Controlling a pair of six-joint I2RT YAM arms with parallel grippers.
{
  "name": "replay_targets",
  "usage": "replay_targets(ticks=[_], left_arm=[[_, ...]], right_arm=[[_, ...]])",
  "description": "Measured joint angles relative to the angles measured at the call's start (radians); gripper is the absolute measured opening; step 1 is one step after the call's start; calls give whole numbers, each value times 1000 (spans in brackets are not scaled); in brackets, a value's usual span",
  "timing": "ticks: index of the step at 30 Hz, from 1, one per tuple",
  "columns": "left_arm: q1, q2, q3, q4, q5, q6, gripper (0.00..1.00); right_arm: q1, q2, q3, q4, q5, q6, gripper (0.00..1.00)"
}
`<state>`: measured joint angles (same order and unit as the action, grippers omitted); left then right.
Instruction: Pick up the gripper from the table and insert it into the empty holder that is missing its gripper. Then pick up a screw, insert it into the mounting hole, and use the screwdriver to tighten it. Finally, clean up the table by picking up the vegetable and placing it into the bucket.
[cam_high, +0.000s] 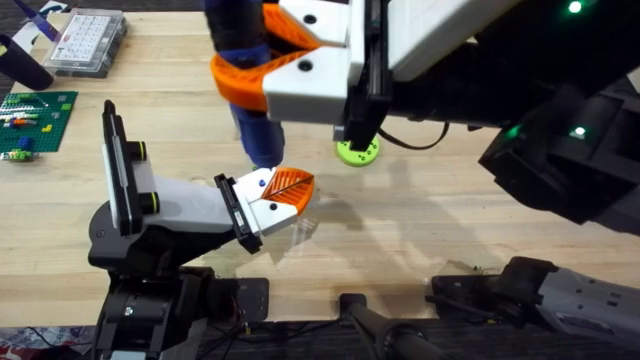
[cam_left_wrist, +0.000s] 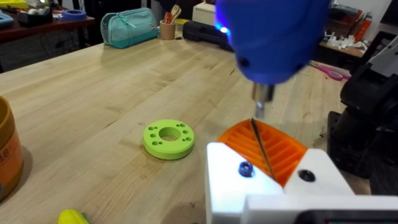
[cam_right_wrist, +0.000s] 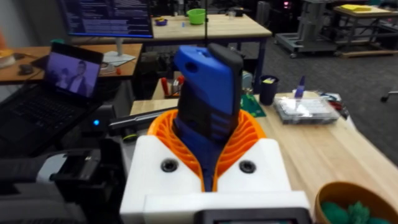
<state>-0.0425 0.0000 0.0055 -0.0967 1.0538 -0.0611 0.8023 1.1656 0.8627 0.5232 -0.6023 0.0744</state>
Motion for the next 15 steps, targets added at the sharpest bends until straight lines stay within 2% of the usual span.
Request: replay_targets(ticks=[8, 15], left_arm=[[0, 0, 0, -3, 1, 0, 11], [0, 0, 0, -3, 1, 0, 11]], right_arm=[[-1, 19, -6, -11, -9, 21, 56], [-22, 20, 20, 11, -106, 27, 56]])
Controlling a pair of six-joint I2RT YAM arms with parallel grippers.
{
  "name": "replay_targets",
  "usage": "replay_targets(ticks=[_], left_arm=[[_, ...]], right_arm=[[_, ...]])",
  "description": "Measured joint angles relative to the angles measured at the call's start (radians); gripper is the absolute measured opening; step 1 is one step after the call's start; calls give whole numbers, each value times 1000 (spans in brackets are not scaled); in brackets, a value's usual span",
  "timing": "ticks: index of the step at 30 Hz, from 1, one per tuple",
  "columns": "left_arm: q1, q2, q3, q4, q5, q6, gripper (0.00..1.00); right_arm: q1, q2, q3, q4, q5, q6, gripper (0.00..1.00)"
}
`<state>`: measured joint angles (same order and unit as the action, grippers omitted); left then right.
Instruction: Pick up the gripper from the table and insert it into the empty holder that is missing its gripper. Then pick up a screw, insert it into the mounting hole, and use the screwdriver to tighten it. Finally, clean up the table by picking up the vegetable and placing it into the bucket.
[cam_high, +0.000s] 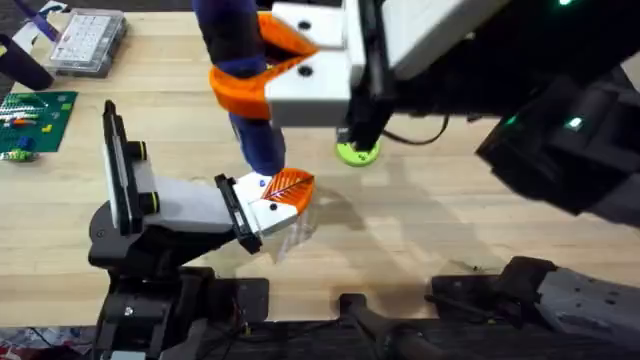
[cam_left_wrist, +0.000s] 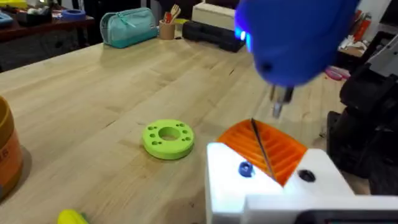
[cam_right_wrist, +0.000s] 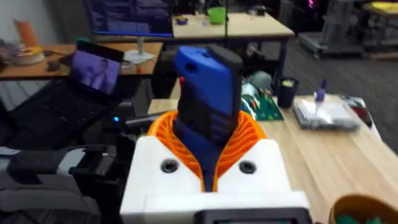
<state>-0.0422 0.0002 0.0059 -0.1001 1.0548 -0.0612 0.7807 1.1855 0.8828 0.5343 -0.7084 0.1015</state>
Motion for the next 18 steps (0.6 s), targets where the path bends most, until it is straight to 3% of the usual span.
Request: replay_targets(ticks=[8, 18], left_arm=[[0, 0, 0, 0, 0, 0, 11], [0, 0, 0, 0, 0, 0, 11]], right_arm=[[-99, 68, 195, 10, -167, 15, 55], [-102, 178, 328, 40, -313, 70, 57]])
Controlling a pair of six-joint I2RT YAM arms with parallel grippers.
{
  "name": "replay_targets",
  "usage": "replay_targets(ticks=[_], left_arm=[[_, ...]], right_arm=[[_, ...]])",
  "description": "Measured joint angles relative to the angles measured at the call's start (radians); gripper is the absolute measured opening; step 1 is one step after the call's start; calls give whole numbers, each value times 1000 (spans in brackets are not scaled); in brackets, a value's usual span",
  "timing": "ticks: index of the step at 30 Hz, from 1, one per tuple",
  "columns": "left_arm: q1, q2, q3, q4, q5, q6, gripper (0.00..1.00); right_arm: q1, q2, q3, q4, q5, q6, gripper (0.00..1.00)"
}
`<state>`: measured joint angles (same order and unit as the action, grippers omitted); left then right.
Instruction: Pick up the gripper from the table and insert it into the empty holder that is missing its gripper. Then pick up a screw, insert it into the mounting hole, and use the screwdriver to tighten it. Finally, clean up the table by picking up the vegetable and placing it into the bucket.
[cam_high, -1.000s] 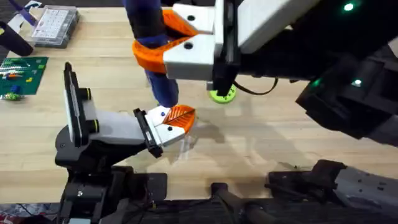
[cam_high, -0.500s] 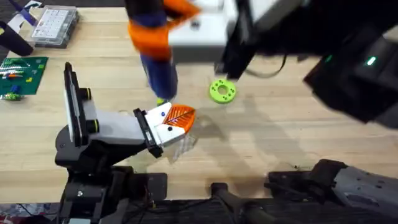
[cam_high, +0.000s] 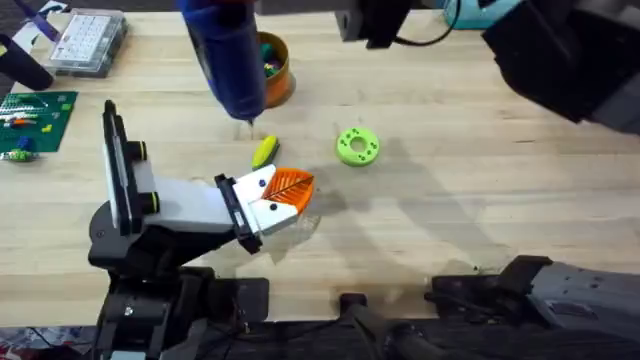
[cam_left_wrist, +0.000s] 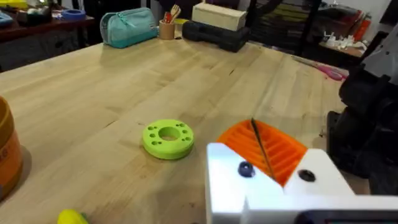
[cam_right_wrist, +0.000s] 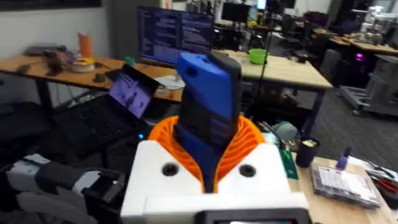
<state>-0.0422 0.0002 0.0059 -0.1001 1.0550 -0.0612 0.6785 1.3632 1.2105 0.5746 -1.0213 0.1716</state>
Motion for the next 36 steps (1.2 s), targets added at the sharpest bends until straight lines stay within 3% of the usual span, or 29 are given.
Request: replay_targets(ticks=[18, 36], left_arm=[[0, 0, 0, 0, 0, 0, 11], [0, 0, 0, 0, 0, 0, 11]], right_arm=[[55, 7, 13, -26, -54, 29, 55], [90, 7, 14, -153, -102, -113, 56]])
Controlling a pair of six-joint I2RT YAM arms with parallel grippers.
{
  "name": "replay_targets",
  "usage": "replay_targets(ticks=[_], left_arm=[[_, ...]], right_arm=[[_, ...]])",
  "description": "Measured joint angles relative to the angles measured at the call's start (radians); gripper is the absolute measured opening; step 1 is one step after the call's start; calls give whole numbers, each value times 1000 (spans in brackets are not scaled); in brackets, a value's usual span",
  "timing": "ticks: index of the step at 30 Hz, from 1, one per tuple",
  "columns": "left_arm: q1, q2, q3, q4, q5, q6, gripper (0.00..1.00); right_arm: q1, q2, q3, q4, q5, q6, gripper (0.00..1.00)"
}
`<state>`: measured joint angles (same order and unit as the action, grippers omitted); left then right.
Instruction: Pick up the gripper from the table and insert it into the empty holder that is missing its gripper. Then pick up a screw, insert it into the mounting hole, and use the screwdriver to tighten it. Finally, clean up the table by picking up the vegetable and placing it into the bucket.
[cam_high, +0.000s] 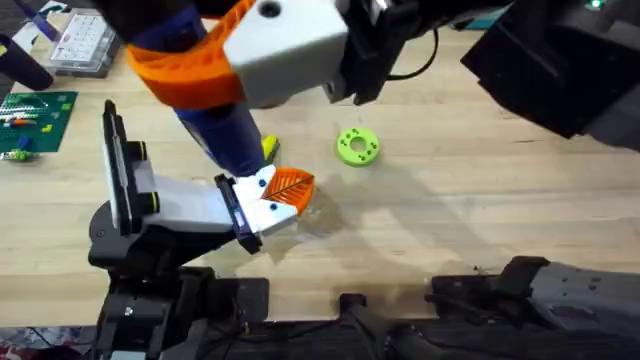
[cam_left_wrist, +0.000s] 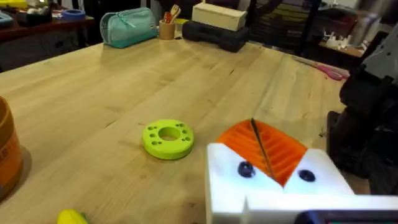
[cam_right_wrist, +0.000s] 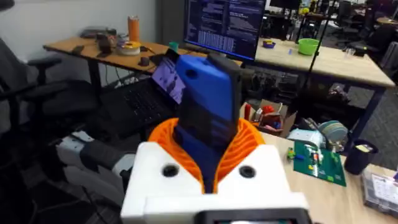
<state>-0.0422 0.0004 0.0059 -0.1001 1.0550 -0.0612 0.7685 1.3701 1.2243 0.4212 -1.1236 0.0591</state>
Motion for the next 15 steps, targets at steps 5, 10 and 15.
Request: replay_targets(ticks=[5, 10, 15], left_arm=[[0, 0, 0, 0, 0, 0, 11], [0, 0, 0, 0, 0, 0, 11], [0, 0, 0, 0, 0, 0, 11]], right_arm=[[0, 0, 0, -3, 0, -41, 56], [0, 0, -2, -1, 0, -66, 55], [2, 0, -28, 12, 0, -83, 57]])
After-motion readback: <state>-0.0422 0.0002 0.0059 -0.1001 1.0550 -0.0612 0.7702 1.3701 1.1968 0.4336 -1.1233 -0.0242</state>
